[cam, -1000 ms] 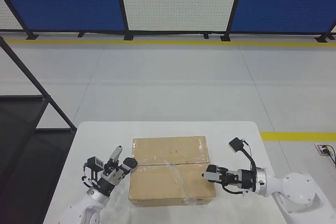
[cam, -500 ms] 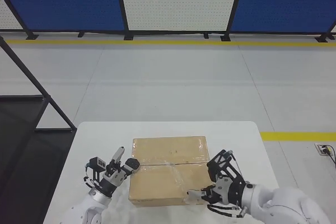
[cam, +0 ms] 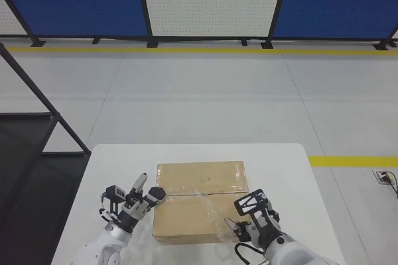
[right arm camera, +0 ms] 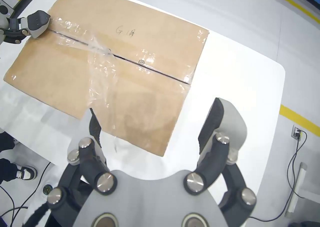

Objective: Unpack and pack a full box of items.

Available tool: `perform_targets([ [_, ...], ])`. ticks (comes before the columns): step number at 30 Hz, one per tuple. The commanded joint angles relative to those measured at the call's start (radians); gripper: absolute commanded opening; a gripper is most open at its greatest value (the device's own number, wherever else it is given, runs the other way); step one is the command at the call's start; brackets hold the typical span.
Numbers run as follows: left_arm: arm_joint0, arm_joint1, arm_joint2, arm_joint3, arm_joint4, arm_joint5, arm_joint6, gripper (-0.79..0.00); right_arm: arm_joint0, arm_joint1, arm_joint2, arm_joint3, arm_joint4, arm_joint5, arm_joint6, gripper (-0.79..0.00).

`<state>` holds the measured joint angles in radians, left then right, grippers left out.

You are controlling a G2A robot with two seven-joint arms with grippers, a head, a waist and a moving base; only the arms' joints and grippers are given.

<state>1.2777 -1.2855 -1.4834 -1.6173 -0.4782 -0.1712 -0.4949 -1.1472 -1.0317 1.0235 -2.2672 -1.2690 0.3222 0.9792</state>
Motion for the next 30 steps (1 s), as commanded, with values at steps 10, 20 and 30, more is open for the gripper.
perform_targets([
  [10, -0.004, 0.001, 0.013, 0.0, 0.003, 0.001, 0.005, 0.0, -0.051, -0.003, -0.115, -0.041, -0.365, -0.158, -0.064, 0.0],
  [20, -0.004, 0.002, 0.015, -0.001, 0.003, -0.002, 0.01, 0.0, 0.018, -0.074, -0.309, 0.01, -0.68, -0.113, 0.089, 0.0],
  [30, 0.002, 0.005, 0.014, -0.002, 0.0, -0.008, 0.007, 0.0, 0.126, -0.148, -0.342, 0.097, -0.599, -0.123, 0.144, 0.0],
])
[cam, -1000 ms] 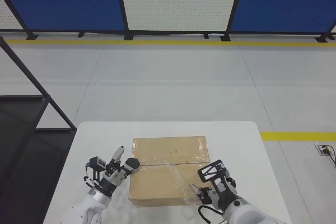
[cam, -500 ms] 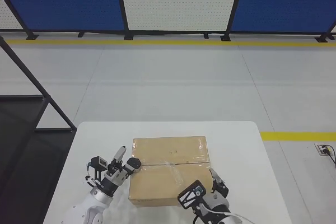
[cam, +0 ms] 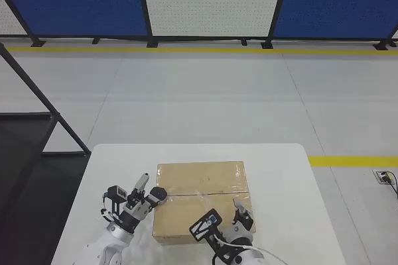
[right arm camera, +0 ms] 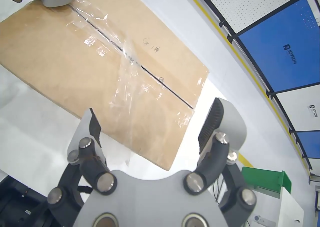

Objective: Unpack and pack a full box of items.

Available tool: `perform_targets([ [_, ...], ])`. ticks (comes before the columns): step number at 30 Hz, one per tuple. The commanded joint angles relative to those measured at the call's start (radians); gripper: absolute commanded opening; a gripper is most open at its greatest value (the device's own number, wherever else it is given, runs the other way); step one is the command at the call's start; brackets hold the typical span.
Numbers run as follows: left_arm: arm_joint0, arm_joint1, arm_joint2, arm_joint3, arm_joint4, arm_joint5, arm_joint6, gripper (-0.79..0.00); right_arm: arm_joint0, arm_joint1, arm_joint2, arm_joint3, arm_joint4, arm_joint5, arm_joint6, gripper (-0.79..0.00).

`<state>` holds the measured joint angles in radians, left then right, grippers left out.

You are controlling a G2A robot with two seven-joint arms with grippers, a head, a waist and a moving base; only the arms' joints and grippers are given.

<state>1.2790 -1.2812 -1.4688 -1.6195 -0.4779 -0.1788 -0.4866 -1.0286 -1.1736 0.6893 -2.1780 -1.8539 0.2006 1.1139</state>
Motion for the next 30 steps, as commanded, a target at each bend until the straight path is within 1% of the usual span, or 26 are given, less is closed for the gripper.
perform_targets([
  [1, 0.002, 0.001, -0.001, -0.001, -0.002, 0.001, -0.002, 0.0, 0.015, -0.013, -0.018, 0.015, -0.029, -0.004, 0.02, 0.0],
  [7, 0.007, 0.003, -0.008, -0.008, -0.006, 0.0, -0.004, 0.0, 0.048, -0.054, -0.08, 0.054, -0.135, -0.04, 0.077, 0.0],
  [11, 0.008, 0.003, -0.009, -0.01, -0.008, -0.001, -0.006, 0.0, 0.053, -0.08, -0.105, 0.072, -0.177, -0.061, 0.106, 0.0],
  [20, 0.005, 0.005, -0.006, -0.009, -0.008, 0.001, -0.006, 0.0, 0.059, -0.132, -0.121, 0.13, -0.258, -0.094, 0.161, 0.0],
  [30, 0.003, 0.007, -0.007, -0.01, -0.012, -0.001, -0.002, 0.0, 0.05, -0.184, -0.129, 0.18, -0.382, -0.135, 0.21, 0.0],
])
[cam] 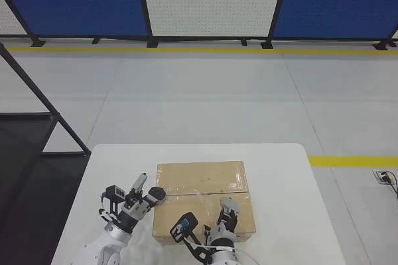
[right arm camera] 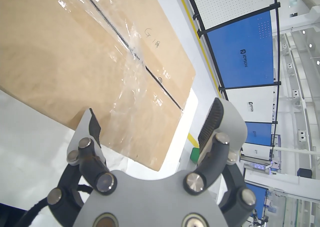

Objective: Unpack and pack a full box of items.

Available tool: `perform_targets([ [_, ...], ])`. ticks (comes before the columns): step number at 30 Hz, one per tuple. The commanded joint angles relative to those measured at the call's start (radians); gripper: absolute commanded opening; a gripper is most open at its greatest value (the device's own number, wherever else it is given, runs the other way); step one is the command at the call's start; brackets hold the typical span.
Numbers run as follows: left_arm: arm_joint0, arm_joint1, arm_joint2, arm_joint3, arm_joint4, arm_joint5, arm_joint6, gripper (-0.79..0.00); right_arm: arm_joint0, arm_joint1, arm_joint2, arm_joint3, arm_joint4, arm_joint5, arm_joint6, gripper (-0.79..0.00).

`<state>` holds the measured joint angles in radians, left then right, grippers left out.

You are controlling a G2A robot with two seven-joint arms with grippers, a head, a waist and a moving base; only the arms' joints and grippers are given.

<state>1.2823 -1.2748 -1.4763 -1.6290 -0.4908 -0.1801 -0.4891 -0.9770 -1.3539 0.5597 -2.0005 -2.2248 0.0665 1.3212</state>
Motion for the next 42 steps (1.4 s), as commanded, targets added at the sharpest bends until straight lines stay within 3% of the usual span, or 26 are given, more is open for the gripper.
perform_targets([
  [1, 0.0, 0.0, 0.0, -0.001, 0.0, 0.0, 0.0, 0.0, -0.004, -0.009, 0.001, 0.005, -0.022, 0.0, 0.004, 0.0],
  [24, -0.008, 0.003, 0.008, 0.007, 0.0, 0.001, -0.001, 0.0, -0.122, -0.083, 0.107, 0.013, -0.242, -0.002, -0.014, 0.0],
  [42, -0.002, 0.006, 0.011, 0.001, 0.005, -0.003, 0.005, 0.0, -0.23, -0.118, 0.212, -0.017, -0.293, -0.058, -0.078, 0.0],
])
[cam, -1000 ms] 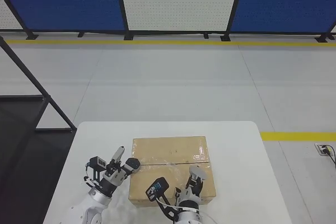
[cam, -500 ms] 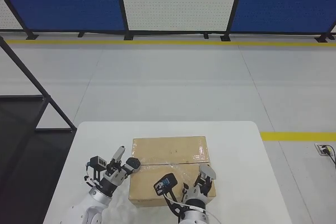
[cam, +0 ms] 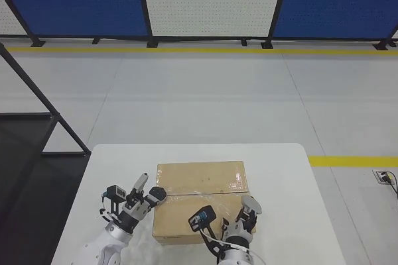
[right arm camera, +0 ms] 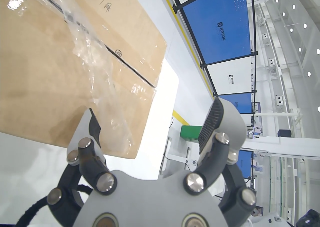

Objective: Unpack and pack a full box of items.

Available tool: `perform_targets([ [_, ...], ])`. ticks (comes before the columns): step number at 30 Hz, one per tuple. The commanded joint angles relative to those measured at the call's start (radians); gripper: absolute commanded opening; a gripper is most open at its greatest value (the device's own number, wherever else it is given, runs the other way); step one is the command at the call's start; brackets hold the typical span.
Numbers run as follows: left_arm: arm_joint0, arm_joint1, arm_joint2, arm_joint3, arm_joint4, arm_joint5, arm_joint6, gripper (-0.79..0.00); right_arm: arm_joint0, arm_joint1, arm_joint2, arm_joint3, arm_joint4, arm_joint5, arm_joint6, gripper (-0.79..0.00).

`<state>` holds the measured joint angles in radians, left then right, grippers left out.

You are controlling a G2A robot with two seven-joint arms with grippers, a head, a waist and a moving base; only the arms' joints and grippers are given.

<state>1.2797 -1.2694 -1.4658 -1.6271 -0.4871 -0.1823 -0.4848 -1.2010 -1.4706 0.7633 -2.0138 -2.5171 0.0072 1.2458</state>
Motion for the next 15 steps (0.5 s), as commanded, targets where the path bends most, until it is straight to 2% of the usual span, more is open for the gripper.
perform_targets([
  [1, 0.001, 0.0, 0.001, -0.001, 0.002, -0.001, 0.0, 0.0, -0.013, -0.002, 0.017, -0.006, -0.003, 0.0, -0.007, 0.0],
  [15, 0.002, 0.001, 0.005, -0.001, 0.005, -0.006, 0.005, 0.0, -0.087, -0.017, 0.121, -0.039, 0.039, -0.044, -0.087, 0.0],
])
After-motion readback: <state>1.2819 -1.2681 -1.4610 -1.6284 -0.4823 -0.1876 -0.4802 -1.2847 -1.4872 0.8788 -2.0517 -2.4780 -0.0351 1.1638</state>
